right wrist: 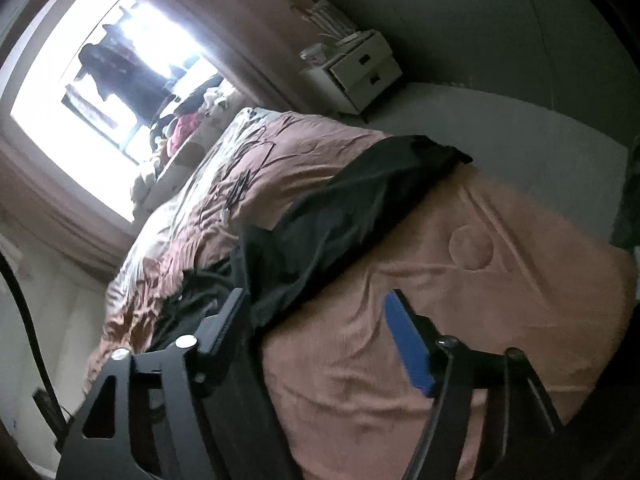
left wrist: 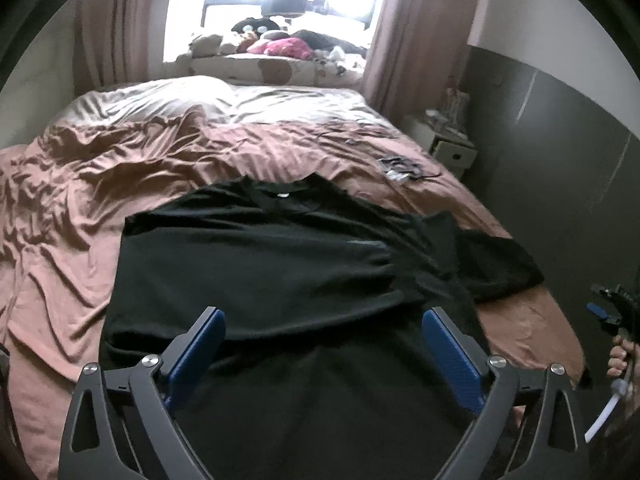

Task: Fold small clothes
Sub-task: 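Grasp the sleeve with the right gripper and lift it over the shirt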

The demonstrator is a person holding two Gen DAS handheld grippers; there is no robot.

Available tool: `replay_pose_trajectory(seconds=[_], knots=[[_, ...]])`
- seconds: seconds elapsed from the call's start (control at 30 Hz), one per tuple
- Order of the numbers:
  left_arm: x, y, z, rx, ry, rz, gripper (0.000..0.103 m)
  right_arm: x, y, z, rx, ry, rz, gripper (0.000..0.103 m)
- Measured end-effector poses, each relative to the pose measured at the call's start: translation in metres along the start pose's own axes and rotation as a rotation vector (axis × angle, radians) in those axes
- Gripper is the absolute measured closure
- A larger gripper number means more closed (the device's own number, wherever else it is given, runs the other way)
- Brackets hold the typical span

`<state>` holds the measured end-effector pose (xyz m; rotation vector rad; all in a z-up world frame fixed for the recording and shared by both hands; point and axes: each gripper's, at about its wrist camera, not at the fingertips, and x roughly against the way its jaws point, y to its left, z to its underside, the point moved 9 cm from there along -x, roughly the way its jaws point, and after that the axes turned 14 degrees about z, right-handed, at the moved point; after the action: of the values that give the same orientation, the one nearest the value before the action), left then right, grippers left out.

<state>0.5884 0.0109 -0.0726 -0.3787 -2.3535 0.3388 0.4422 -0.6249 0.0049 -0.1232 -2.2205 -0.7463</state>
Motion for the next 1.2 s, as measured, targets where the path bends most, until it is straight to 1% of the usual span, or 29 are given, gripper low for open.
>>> replay_pose_trajectory(seconds=[0.07,0.2,0.3,0.33,0.37,0.43,0.53,0.6,0.73,0.77,0.8,0.87,0.93,1.03,1.2], knots=[[-0.013,0.01,0.004,0.011,0.02,-0.014,0.013,-0.019,-0.006,0.0,-0.038,0.011,0.0,0.049],[-0.038,0.036,0.015,0.06,0.04,-0.036,0.016,-0.05,-0.017,-0.004,-0.088,0.042,-0.011,0.056],[-0.054,0.054,0.025,0.102,0.053,-0.05,0.02,-0.076,-0.019,-0.007,-0.115,0.057,-0.025,0.058],[-0.058,0.06,0.029,0.111,0.065,-0.062,0.024,-0.085,-0.019,-0.008,-0.128,0.063,-0.025,0.058],[-0.061,0.066,0.033,0.12,0.074,-0.08,0.025,-0.09,-0.02,-0.01,-0.135,0.066,-0.026,0.058],[-0.061,0.075,0.039,0.138,0.068,-0.103,0.025,-0.108,-0.024,-0.013,-0.152,0.075,-0.024,0.058],[-0.06,0.084,0.047,0.159,0.053,-0.098,0.025,-0.133,-0.029,-0.018,-0.195,0.088,-0.036,0.058],[-0.061,0.092,0.054,0.191,0.05,-0.095,0.025,-0.146,-0.033,-0.023,-0.2,0.078,-0.026,0.058],[-0.064,0.106,0.063,0.217,0.051,-0.127,0.025,-0.163,-0.033,-0.028,-0.2,0.064,-0.005,0.058],[-0.064,0.11,0.066,0.226,0.051,-0.133,0.025,-0.166,-0.033,-0.028,-0.198,0.06,0.005,0.059],[-0.065,0.112,0.067,0.233,0.052,-0.139,0.025,-0.17,-0.034,-0.028,-0.203,0.053,0.018,0.068],[-0.065,0.116,0.069,0.238,0.052,-0.142,0.025,-0.179,-0.04,-0.028,-0.233,0.051,0.063,0.073],[-0.064,0.12,0.071,0.242,0.044,-0.155,0.025,-0.182,-0.04,-0.024,-0.275,0.048,0.044,0.077],[-0.067,0.121,0.074,0.248,0.046,-0.162,0.025,-0.184,-0.042,-0.026,-0.332,0.025,0.015,0.077],[-0.073,0.122,0.079,0.233,0.064,-0.173,0.025,-0.19,-0.037,-0.028,-0.335,0.018,0.021,0.078]])
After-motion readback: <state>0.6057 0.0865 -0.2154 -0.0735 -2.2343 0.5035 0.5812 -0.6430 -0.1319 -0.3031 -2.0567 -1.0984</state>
